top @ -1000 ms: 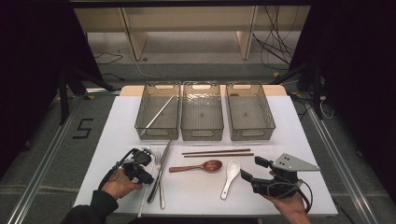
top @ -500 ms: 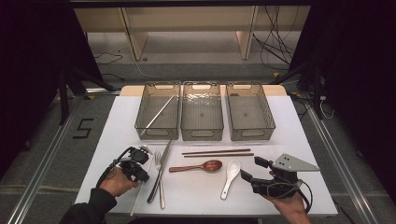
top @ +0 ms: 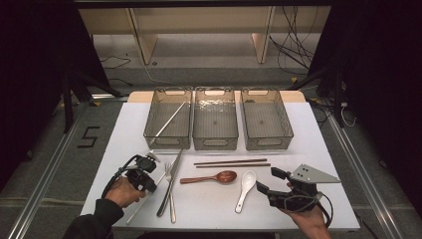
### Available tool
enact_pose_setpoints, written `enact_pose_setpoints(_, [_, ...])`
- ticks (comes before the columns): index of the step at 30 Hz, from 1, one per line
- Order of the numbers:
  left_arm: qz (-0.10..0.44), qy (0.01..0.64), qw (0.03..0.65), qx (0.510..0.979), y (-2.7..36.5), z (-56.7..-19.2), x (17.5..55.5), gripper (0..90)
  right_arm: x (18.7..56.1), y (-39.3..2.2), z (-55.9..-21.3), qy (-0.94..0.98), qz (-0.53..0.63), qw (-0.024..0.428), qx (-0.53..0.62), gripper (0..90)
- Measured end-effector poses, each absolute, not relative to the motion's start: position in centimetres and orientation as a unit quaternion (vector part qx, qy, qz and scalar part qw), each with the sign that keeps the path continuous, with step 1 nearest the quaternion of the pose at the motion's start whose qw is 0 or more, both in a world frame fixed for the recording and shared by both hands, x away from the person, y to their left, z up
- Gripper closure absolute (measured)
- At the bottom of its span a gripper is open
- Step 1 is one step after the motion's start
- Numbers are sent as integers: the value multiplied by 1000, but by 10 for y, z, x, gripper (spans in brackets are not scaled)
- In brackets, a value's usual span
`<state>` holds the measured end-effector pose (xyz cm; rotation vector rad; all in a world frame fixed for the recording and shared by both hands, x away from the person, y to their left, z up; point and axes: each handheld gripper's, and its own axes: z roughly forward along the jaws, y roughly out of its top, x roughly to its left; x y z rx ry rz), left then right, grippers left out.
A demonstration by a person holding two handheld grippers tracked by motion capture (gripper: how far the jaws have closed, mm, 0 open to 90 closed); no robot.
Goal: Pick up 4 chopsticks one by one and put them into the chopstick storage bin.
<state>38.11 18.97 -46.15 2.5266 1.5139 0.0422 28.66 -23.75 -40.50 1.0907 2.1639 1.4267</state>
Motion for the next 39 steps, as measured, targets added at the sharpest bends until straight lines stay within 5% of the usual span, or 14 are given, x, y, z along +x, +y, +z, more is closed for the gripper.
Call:
enact_pose_setpoints(16, [35, 504, 92, 858, 197, -456, 382, 847, 287, -237, -405, 759, 502, 163, 382, 304])
enact_pose_setpoints(39, [57, 497, 191, 844, 213, -404, 380, 847, 287, -238, -405, 756, 504, 164, 384, 303])
